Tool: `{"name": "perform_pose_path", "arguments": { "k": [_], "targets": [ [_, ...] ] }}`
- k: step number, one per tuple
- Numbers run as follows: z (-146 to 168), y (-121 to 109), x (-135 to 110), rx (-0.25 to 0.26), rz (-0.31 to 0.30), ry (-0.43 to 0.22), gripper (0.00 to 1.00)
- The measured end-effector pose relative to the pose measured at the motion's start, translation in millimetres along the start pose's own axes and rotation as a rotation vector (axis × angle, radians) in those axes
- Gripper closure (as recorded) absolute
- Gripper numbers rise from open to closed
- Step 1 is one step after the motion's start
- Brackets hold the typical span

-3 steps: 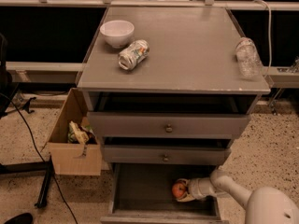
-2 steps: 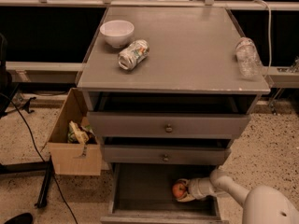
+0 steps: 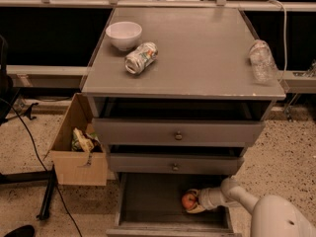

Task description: Place apple into bottom drawer

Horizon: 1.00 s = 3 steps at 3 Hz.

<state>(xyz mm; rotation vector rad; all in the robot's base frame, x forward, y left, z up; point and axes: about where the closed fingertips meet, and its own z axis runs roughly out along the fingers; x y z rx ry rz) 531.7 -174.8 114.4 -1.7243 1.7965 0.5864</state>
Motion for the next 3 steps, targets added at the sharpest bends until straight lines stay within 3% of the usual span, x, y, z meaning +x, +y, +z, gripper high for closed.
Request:
{"name": "perform_pose_path", "arguments": {
  "k": [1,3],
  "targets": [
    [0.0,0.0,0.0,0.0,0.0,0.0,0.81],
    [0.1,0.1,0.0,0.0,0.0,0.0,0.28]
  ]
}}
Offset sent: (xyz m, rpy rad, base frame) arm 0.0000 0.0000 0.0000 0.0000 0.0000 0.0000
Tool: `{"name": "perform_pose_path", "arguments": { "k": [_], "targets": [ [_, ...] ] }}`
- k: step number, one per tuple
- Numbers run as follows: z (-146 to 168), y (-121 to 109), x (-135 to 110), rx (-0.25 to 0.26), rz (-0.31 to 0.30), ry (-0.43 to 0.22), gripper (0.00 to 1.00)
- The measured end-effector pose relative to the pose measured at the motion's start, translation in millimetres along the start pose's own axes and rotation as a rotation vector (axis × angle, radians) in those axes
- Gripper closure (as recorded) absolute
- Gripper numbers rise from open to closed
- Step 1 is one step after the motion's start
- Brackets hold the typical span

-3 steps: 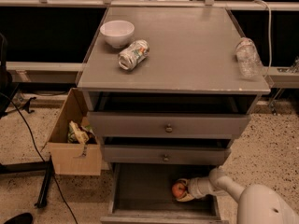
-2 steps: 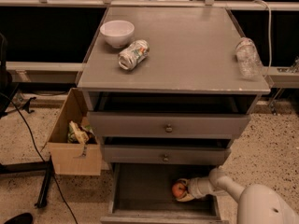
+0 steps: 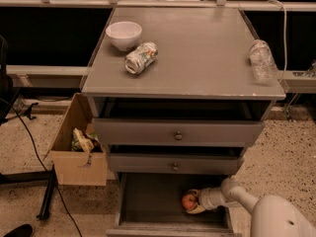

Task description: Place apple into bottom drawer

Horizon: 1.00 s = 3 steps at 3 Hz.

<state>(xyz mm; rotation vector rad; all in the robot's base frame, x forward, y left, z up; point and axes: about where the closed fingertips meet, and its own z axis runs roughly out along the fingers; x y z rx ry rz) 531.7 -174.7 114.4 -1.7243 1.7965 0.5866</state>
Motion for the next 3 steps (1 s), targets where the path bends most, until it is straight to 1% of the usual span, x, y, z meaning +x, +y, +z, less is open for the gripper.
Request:
{"name": "perform_pose_path", "arguments": {
  "k": [1,2,3],
  "targets": [
    [0.0,0.0,0.0,0.0,0.0,0.0,0.03],
    [0.1,0.0,0.0,0.0,0.0,0.0,0.0],
    [0.1,0.0,0.0,0.0,0.0,0.0,0.0]
  ]
}}
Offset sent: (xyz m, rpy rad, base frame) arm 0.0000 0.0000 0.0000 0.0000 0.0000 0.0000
